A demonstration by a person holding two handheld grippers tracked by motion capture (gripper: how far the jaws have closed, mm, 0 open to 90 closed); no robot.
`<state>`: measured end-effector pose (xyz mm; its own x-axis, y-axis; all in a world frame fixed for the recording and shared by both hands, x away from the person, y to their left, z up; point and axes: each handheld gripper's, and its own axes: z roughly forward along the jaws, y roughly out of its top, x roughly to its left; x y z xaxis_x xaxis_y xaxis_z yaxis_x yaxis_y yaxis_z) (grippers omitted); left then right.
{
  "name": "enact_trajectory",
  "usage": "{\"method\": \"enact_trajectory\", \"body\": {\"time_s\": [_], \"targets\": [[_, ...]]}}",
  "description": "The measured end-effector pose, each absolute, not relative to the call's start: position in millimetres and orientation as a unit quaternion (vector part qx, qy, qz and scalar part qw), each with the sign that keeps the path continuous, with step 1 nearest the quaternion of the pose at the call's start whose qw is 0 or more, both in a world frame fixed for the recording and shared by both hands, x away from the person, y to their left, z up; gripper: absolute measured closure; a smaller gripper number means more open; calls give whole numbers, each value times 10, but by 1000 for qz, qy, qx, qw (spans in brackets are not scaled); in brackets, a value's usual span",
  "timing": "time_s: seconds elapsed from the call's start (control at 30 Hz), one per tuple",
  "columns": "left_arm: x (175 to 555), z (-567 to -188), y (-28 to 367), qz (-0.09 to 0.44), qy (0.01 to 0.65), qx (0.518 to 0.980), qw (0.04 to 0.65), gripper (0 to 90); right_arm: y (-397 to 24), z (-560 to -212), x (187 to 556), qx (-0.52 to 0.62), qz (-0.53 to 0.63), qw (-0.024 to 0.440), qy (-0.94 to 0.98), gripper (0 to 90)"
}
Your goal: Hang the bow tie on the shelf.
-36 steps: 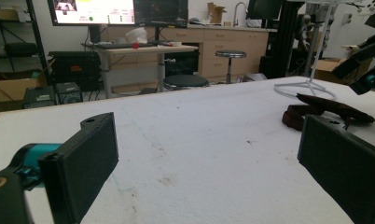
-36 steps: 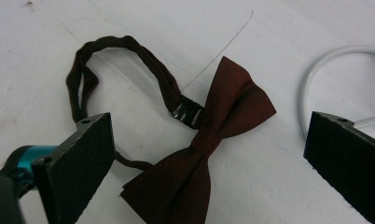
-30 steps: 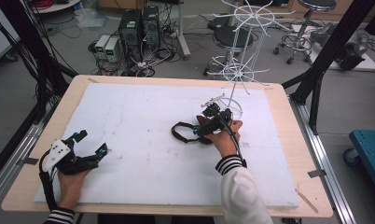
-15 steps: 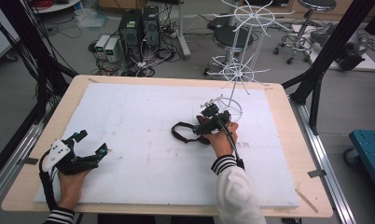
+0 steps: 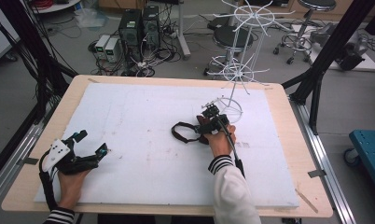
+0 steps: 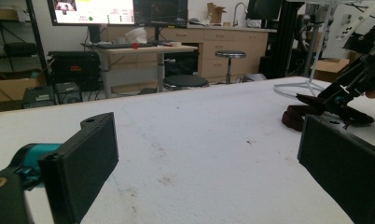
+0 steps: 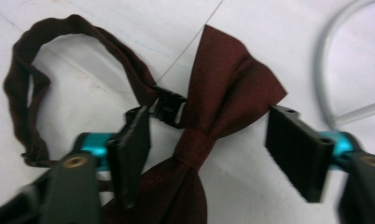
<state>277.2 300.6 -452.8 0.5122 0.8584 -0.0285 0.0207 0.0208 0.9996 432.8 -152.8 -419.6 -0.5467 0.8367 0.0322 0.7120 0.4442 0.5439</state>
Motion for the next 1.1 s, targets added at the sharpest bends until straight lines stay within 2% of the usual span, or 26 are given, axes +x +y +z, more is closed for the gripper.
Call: {"method": "enact_trajectory", "body": {"time_s": [0.13, 0.2, 0.23, 0.27, 0.33, 0.5, 1.1], "targets": [[2773, -4528, 3007, 339, 359, 612, 618, 54, -1519, -4226, 4335, 462, 252, 122, 842, 399], [2772, -4528, 3006, 339, 359, 612, 617, 55, -1513, -4229, 4311, 466, 249, 126, 839, 524], [2772, -4528, 3005, 339, 359, 612, 617, 55, -1513, -4229, 4311, 466, 249, 126, 839, 524], [2772, -4529, 3006, 339, 359, 612, 618, 55, -1524, -4226, 4304, 461, 251, 132, 841, 644], [2772, -4528, 3006, 339, 359, 612, 618, 54, -1528, -4217, 4288, 451, 251, 133, 846, 744], [2772, -4529, 3005, 339, 359, 612, 618, 54, -1510, -4211, 4276, 448, 248, 135, 848, 773], [2772, -4529, 3004, 340, 360, 611, 618, 54, -1525, -4114, 4193, 440, 279, 147, 841, 771]]}}
